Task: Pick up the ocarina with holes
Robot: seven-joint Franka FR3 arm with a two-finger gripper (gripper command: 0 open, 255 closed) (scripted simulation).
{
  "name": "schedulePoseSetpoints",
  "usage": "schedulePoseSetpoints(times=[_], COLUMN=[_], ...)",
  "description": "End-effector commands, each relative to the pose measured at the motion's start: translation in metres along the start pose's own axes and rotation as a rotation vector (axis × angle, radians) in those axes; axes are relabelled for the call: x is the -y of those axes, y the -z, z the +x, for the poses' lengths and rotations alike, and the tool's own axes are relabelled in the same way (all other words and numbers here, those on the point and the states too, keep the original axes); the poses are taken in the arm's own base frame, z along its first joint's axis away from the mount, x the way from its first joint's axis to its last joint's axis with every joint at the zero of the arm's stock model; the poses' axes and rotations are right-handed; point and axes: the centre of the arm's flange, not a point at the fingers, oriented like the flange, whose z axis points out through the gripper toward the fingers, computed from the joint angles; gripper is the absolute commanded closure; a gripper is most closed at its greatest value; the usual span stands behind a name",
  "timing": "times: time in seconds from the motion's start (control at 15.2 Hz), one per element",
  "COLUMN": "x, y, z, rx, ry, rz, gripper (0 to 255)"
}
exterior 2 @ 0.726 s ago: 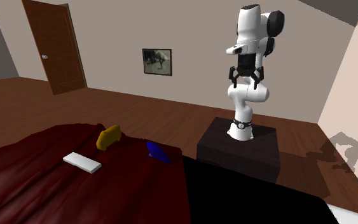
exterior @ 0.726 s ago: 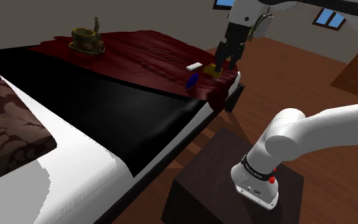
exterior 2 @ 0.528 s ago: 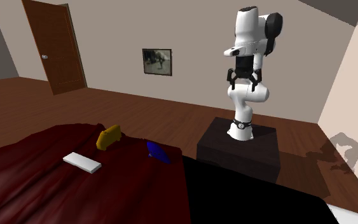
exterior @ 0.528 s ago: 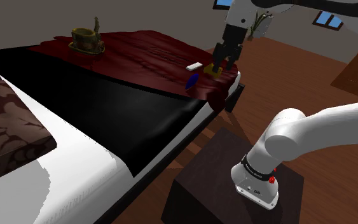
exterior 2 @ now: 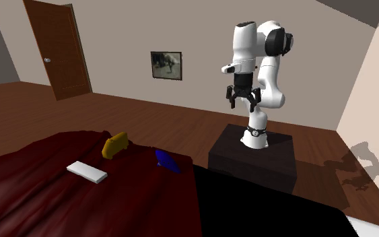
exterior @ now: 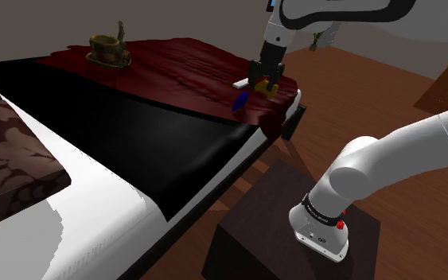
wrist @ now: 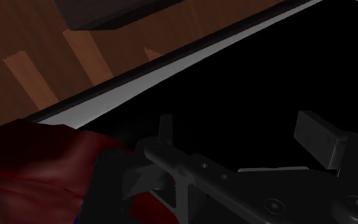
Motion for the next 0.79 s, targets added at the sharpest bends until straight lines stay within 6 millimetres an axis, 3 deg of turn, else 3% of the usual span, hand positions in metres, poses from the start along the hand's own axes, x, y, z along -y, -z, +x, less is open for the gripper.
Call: schedulePoseSetpoints(times=[0.0,0.73], x=[-0.008,-0.067], y=[-0.010,-0.068], z=[0.019,0.126], rx=[-0.016,-0.091], ry=[-0.042,-0.265], rz=[0.002,0.012], gripper=[0,0])
